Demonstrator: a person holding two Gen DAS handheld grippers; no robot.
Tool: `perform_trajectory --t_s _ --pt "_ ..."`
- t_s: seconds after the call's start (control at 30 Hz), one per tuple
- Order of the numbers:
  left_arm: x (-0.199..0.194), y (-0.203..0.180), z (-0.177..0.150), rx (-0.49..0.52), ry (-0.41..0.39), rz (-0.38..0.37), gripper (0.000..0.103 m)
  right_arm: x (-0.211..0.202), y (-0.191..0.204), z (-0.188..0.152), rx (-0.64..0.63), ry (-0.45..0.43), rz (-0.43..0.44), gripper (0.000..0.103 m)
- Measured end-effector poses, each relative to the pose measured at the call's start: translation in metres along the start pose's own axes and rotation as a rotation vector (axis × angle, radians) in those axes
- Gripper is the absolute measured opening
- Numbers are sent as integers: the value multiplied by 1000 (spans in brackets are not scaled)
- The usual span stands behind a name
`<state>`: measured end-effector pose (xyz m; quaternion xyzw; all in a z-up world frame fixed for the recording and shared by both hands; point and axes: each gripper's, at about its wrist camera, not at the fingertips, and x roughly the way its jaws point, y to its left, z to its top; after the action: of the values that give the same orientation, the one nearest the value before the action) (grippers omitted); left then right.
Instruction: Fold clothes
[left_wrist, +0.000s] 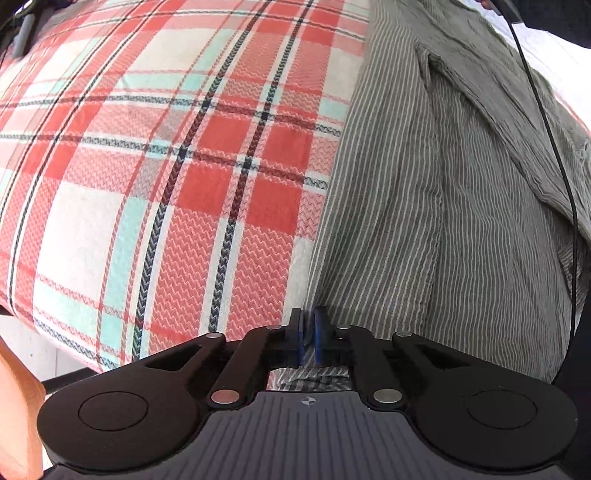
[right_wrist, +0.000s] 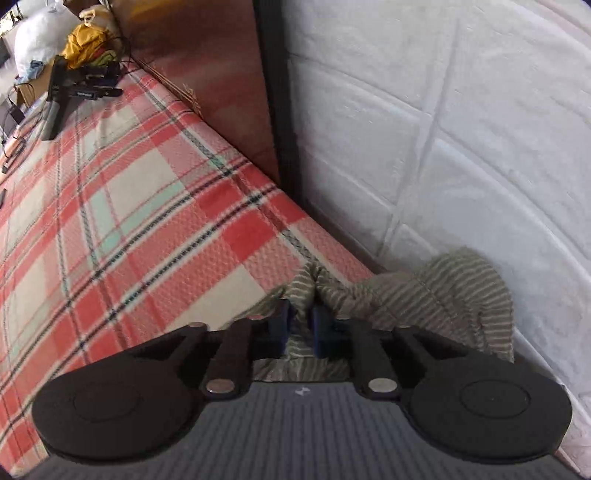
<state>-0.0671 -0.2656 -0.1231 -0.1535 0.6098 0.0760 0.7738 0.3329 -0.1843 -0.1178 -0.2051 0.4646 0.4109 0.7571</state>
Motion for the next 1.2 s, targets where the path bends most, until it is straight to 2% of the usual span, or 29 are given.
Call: perform_trajectory --t_s 0.07,0.2,0.27,0.33,0.37,0.4,0.47,0.57,0.7,0.83,0.9,1.03,1.07,1.1,1.2 --pt "-2 3 -2 -2 5 7 27 -11 -4 0 22 -39 -2 38" --pt "-20 14 -6 -9 -18 23 29 -43 -11 1 67 -152 7 42" --pt "-33 17 -6 -7 -44 23 30 -52 -13 1 70 -167 29 41" --pt "-44 17 -5 2 -75 15 30 -51 -14 1 66 -144 46 28" --pt "-47 16 -3 11 -88 8 30 -48 -15 0 67 -121 52 15" --pt "-48 13 0 22 -98 1 30 -43 -14 -2 68 -102 58 11" --pt "-43 0 10 48 -103 -13 30 -32 -10 -7 67 -69 61 11" --pt "-31 -14 6 95 -75 -28 30 -17 -5 -16 73 -41 23 11" --pt "-8 -25 -10 129 -17 -20 31 -4 -5 -22 112 -38 -36 13" --pt "-5 -22 -16 115 -22 -15 33 -2 -3 -18 120 -21 -73 13" --pt "-9 -21 -15 112 -17 -13 34 -14 0 -18 122 -53 -76 14" --pt "-29 -18 -6 111 -95 -12 43 -66 14 -36 129 -162 37 20" --pt "-34 -17 -3 111 -118 -11 47 -80 19 -46 120 -182 56 25" --pt "-40 -16 -1 111 -142 -11 50 -92 24 -58 117 -191 74 32" --pt "-40 -18 12 134 -177 -5 53 -119 43 -105 85 -182 85 40"
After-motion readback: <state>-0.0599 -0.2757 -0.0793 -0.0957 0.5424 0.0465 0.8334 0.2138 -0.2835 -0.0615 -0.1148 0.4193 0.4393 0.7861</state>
